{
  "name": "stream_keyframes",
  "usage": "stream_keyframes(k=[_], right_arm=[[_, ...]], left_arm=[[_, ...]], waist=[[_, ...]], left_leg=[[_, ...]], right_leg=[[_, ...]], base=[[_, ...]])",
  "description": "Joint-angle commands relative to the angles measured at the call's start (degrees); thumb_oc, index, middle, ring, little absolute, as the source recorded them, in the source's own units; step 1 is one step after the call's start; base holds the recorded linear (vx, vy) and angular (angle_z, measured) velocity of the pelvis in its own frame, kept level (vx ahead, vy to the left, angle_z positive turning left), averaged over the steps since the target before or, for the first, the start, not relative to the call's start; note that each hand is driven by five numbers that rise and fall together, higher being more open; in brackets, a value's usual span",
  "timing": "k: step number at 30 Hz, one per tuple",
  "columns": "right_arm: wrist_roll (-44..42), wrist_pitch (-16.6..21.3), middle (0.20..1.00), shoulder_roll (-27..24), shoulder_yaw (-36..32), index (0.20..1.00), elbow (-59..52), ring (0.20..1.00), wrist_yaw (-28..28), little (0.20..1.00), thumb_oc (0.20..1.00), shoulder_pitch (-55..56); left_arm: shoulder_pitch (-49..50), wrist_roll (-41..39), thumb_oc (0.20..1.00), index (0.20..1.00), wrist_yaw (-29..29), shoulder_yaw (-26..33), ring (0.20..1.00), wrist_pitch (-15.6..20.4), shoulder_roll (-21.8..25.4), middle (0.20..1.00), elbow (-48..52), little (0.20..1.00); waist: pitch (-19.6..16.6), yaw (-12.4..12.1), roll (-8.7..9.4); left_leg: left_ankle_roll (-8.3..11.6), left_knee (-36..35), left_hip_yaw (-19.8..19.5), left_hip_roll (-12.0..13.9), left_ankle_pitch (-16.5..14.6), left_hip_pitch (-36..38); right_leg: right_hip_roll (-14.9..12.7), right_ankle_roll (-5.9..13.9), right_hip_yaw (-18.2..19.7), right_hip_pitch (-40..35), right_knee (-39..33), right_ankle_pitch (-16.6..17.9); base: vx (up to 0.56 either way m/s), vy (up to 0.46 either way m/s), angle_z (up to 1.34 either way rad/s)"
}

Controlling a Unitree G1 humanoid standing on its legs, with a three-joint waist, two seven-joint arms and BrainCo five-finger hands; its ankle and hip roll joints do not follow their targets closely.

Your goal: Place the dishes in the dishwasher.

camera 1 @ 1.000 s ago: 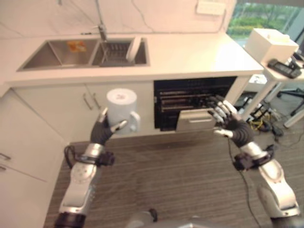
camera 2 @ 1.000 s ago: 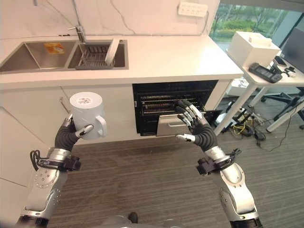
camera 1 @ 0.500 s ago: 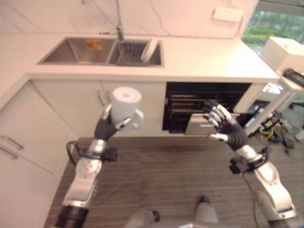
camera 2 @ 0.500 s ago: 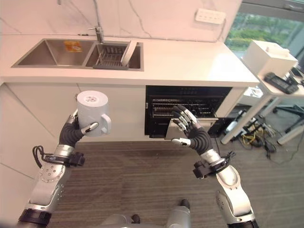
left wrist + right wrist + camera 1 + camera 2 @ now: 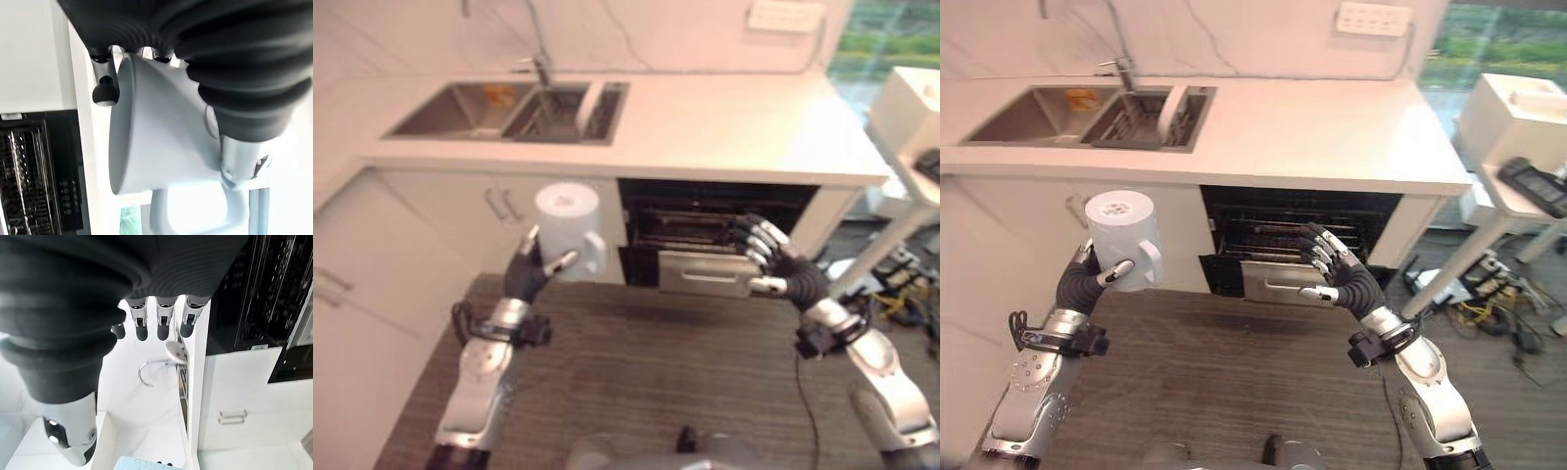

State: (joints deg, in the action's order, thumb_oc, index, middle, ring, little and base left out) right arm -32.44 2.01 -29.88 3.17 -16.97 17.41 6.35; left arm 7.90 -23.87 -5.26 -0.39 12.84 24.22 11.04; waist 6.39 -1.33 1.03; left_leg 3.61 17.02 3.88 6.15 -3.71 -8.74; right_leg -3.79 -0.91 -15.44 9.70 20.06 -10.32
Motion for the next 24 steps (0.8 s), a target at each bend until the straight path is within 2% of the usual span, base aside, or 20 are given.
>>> stream_keyframes(k=[1, 5, 9, 11, 14, 15, 16, 17, 18, 21, 24], right_arm=[[1.2, 5.2, 1.0, 0.7, -2.8, 1.0, -4.1, 1.0, -1.3, 1.0, 1.0, 0.3], [-0.5, 4.8, 1.0, 1.1, -3.4, 1.0, -4.8, 1.0, -0.7, 1.0, 1.0, 0.6], [0.7, 4.7, 1.0, 2.8, -2.1, 1.0, -4.3, 1.0, -1.2, 1.0, 1.0, -0.9], [0.9, 4.6, 1.0, 3.9, -1.0, 1.0, -4.3, 1.0, -1.6, 1.0, 1.0, -1.7], [1.5, 5.7, 1.0, 4.5, -0.2, 1.0, -4.0, 1.0, -1.9, 1.0, 1.0, -1.3], [1.7, 5.8, 1.0, 4.6, 0.0, 1.0, -3.9, 1.0, -2.0, 1.0, 1.0, -1.2], [1.8, 6.3, 1.0, 4.6, 0.2, 1.0, -3.5, 1.0, -1.9, 1.0, 1.0, -1.1], [2.1, 6.8, 1.0, 4.7, 0.5, 1.0, -3.1, 1.0, -1.6, 1.0, 1.0, -1.1], [2.3, 7.0, 1.0, 4.8, 0.6, 1.0, -3.1, 1.0, -1.6, 1.0, 1.0, -1.1], [1.9, 6.6, 1.0, 5.2, 1.0, 1.0, -3.2, 1.0, -1.5, 1.0, 1.0, -2.1], [2.2, 5.7, 1.0, 5.5, 1.4, 1.0, -3.5, 1.0, -1.2, 1.0, 1.0, -2.7]], left_arm=[[-2.8, -1.9, 0.2, 0.2, -1.6, 1.1, 0.2, 4.4, 1.2, 0.2, 1.4, 0.2], [-3.4, -1.2, 0.2, 0.2, -0.3, 1.3, 0.2, 3.4, 2.3, 0.2, 1.6, 0.2], [-4.5, 0.3, 0.2, 0.2, 1.6, 0.7, 0.2, 2.4, 2.9, 0.2, 1.1, 0.2], [-4.6, 2.5, 0.2, 0.2, 1.9, 0.4, 0.2, 2.2, 2.8, 0.2, 1.3, 0.2], [-4.5, 4.7, 0.2, 0.2, 1.5, -0.5, 0.2, 3.5, 3.2, 0.2, 1.1, 0.2], [-4.5, 5.2, 0.2, 0.2, 1.6, -0.7, 0.2, 3.7, 3.2, 0.2, 1.2, 0.2], [-5.0, 5.1, 0.2, 0.2, 1.6, -0.9, 0.2, 3.9, 3.5, 0.2, 0.9, 0.2], [-6.1, 5.1, 0.2, 0.2, 2.2, -1.2, 0.2, 3.8, 3.8, 0.2, 0.5, 0.2], [-6.4, 5.1, 0.2, 0.2, 2.3, -1.3, 0.2, 3.8, 3.9, 0.2, 0.5, 0.2], [-7.7, 6.4, 0.2, 0.2, 2.8, -0.9, 0.2, 3.7, 4.7, 0.2, 0.4, 0.2], [-7.9, 6.5, 0.2, 0.2, 3.0, -0.6, 0.2, 3.4, 5.4, 0.2, 0.3, 0.2]], waist=[[-1.4, 1.1, 0.79], [-2.5, 1.5, 0.97], [-2.2, 0.9, 1.46], [-1.6, 0.4, 1.64], [-0.9, 0.9, 1.28], [-0.6, 1.0, 1.36], [-0.3, 1.0, 1.71], [0.0, 0.6, 2.54], [0.0, 0.5, 2.76], [0.2, 0.3, 3.74], [0.3, 0.3, 3.9]], left_leg=[[1.46, 0.2, -1.9, 0.1, -0.3, -1.6], [0.49, 0.2, -1.4, -1.2, -1.3, -1.0], [-1.65, 0.2, -1.3, -3.4, -3.1, 0.1], [-3.29, 0.2, -1.8, -4.6, -3.8, 0.5], [-5.09, 0.2, -3.1, -5.5, -3.8, 1.1], [-5.24, 0.2, -3.2, -5.6, -3.9, 1.1], [-5.21, 0.2, -3.0, -5.7, -3.9, 1.0], [-4.91, 0.2, -2.6, -5.8, -3.9, 0.7], [-4.81, 0.2, -2.4, -5.8, -4.0, 0.7], [-3.64, 0.2, -1.4, -4.1, -5.2, 1.2], [-2.9, 0.2, -1.2, -2.2, -6.3, 2.2]], right_leg=[[-5.6, 9.06, 5.4, -2.0, -2.9, 7.0], [-7.6, 10.04, 5.0, -2.6, -2.9, 7.3], [-9.6, 10.73, 5.0, -3.3, -2.9, 8.4], [-9.5, 10.25, 5.3, -4.9, -2.9, 10.8], [-6.6, 9.67, 6.6, -7.2, -2.9, 16.4], [-6.3, 9.47, 6.8, -6.8, -2.9, 17.4], [-6.7, 9.26, 6.8, -6.2, -2.9, 17.0], [-8.6, 9.39, 6.6, -4.4, -2.9, 15.2], [-9.2, 9.5, 6.6, -3.9, -2.9, 14.8], [-12.9, 11.73, 9.7, 1.1, -2.9, 15.3], [-14.2, 12.84, 11.9, 4.5, -2.9, 16.4]], base=[[0.15, 0.24, 0.53], [0.16, 0.299, 0.02], [0.13, 0.301, -0.23], [0.14, 0.336, -0.16], [0.13, 0.157, -0.07], [0.06, 0.001, 0.08], [0.04, -0.106, 0.1], [0.02, -0.133, 0.11], [0.02, -0.194, -0.07], [0.09, -0.316, -0.23], [0.15, -0.337, -0.38]])
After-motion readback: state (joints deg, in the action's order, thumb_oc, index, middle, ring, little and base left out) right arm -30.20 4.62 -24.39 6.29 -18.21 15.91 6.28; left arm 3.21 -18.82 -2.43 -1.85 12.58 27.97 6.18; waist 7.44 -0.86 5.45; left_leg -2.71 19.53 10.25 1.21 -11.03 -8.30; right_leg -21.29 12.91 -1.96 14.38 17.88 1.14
